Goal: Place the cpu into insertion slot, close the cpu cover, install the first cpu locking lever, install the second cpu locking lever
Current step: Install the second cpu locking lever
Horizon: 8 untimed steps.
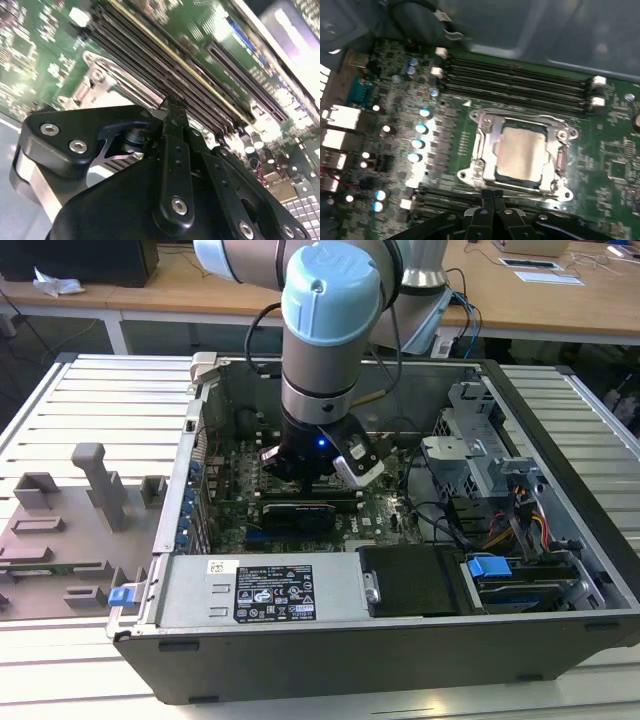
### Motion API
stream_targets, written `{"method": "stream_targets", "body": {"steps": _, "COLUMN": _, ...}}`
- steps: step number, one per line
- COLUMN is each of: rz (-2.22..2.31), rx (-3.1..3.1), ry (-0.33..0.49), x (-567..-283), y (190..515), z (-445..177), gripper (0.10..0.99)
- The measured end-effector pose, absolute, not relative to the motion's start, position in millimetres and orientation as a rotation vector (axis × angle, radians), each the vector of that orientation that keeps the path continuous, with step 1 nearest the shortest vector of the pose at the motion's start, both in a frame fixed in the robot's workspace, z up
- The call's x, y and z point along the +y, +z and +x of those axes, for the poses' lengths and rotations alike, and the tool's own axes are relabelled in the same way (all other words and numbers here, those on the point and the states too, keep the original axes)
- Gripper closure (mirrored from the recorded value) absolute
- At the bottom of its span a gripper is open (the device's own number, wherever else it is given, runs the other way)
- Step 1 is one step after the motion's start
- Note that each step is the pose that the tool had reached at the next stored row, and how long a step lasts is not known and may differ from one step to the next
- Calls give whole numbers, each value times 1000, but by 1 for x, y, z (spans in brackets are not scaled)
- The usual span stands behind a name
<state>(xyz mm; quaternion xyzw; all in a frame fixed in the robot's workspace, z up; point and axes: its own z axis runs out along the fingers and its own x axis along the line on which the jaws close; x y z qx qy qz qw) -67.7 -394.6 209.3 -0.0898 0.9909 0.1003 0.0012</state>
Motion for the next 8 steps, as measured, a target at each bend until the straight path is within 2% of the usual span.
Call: {"method": "stream_targets", "body": {"steps": 8, "rz": -299, "rx": 3098, "ry": 381, "x": -395, "y": 204, "z": -90, "gripper": 980}}
